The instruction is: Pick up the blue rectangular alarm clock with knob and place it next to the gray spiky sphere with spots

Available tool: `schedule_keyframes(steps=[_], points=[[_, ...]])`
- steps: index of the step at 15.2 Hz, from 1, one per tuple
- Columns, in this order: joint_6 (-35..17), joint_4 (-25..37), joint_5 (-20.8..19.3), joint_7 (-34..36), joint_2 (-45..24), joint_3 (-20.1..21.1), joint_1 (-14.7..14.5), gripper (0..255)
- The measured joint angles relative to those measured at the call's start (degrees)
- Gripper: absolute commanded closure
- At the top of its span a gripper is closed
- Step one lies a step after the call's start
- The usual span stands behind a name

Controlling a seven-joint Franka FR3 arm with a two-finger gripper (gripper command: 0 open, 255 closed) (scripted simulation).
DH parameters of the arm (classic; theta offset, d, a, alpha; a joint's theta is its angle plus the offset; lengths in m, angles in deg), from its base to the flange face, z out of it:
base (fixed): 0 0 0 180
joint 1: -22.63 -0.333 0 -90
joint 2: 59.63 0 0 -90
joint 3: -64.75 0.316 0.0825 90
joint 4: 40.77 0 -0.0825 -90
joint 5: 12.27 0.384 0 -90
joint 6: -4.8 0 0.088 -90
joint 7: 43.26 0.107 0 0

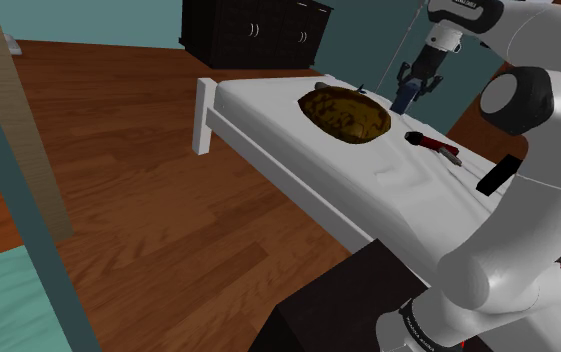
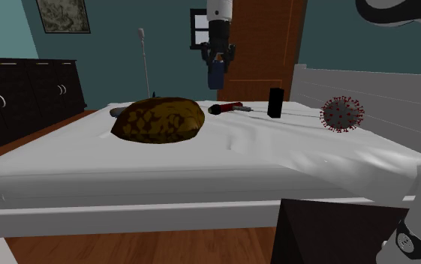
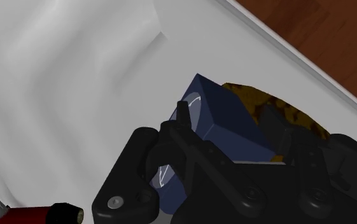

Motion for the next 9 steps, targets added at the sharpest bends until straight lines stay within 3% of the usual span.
schedule_keyframes(steps=[4, 9], points=[[-3.7, -11.9, -1.9, -2.9, 8.3, -1.3, 0.7, 255], [-5.8, -21.6, -3.9, -6.7, 16.2, -3.1, 2.4, 255]])
